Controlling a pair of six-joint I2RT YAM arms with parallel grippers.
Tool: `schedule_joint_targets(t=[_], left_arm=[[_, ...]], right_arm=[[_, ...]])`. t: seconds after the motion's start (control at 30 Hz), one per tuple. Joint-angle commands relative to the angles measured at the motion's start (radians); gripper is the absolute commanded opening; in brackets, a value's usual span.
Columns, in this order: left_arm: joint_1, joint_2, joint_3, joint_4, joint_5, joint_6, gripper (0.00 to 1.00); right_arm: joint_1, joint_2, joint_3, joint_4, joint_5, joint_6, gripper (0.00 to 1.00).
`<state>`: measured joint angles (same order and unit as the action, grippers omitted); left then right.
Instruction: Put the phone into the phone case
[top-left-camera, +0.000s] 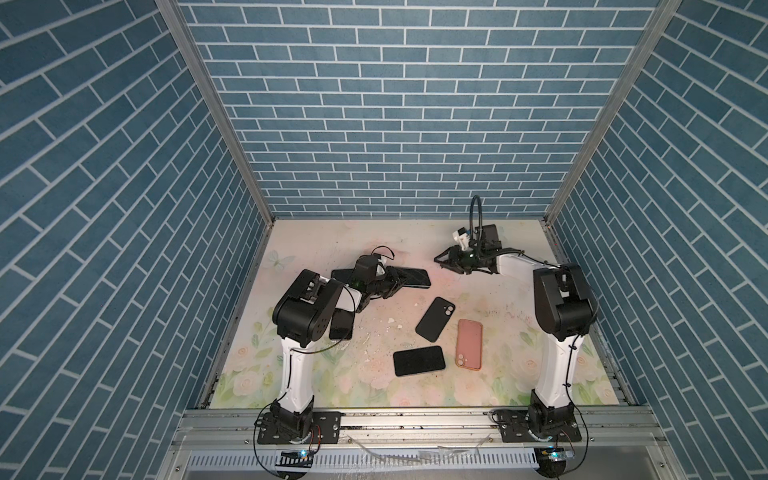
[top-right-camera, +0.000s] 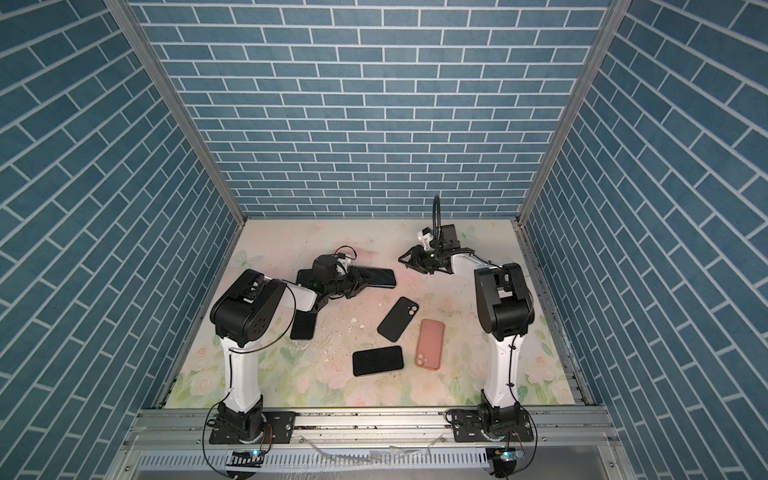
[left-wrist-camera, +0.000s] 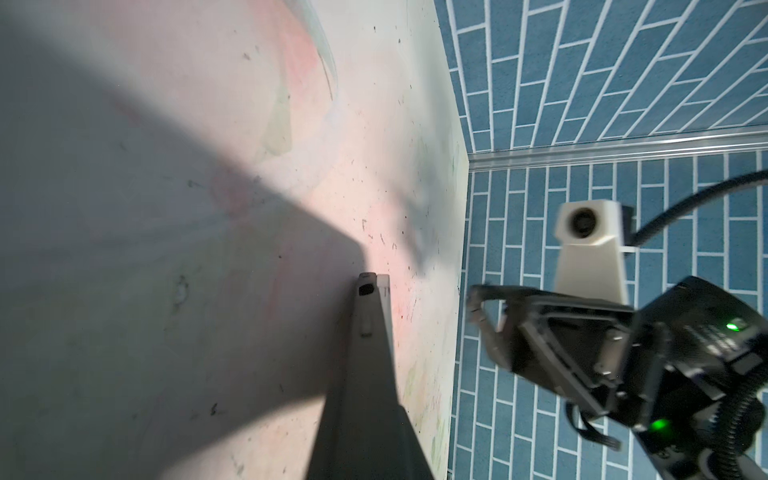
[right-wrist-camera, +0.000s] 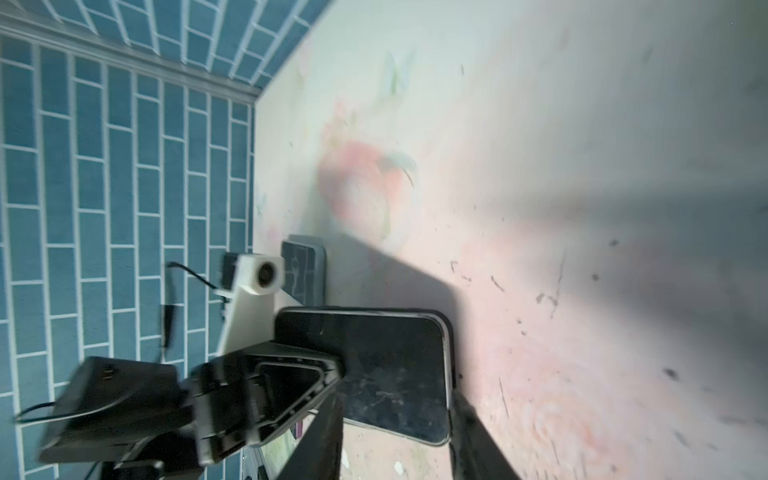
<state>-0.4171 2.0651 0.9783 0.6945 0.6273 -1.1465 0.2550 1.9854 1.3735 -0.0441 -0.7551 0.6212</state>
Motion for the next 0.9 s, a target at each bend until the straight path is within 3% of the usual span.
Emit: schedule_joint_targets(t=[0.0, 0.17, 0.4, 0.5, 0.6, 0.73, 0.87], left_arm=[[0.004, -0.057, 0.042, -0.15, 0.023, 0.118, 0.15], [0.004, -0.12, 0.188, -0.335, 0.091, 0.264, 0.15], [0.006, -0.1, 0.469, -0.432, 0.34, 0.285, 0.15], [0.01, -0.081, 0.584, -0.464, 0.435, 0.276, 0.15], [0.012, -0.061, 0.676, -0.453, 0.503, 0.236, 0.16], [0.011, -0.037, 0.718, -0.288, 0.561, 0.083, 0.18], [0.01, -0.006, 0.726, -0.094, 0.593, -0.099, 0.18]], right_arm=[[-0.046, -0.147, -0.019, -0.018, 0.079, -0.045, 0.43], [-0.115, -0.293, -0.09, -0.039, 0.168, -0.071, 0.43], [-0.211, -0.443, -0.201, 0.087, -0.054, -0.01, 0.43], [-0.247, -0.485, -0.279, 0.26, -0.182, 0.102, 0.44], [-0.261, -0.511, -0.358, 0.515, -0.262, 0.25, 0.55], [-0.264, -0.5, -0.419, 0.846, -0.323, 0.45, 0.68], [-0.261, -0.44, -0.41, 1.086, -0.371, 0.654, 0.71]])
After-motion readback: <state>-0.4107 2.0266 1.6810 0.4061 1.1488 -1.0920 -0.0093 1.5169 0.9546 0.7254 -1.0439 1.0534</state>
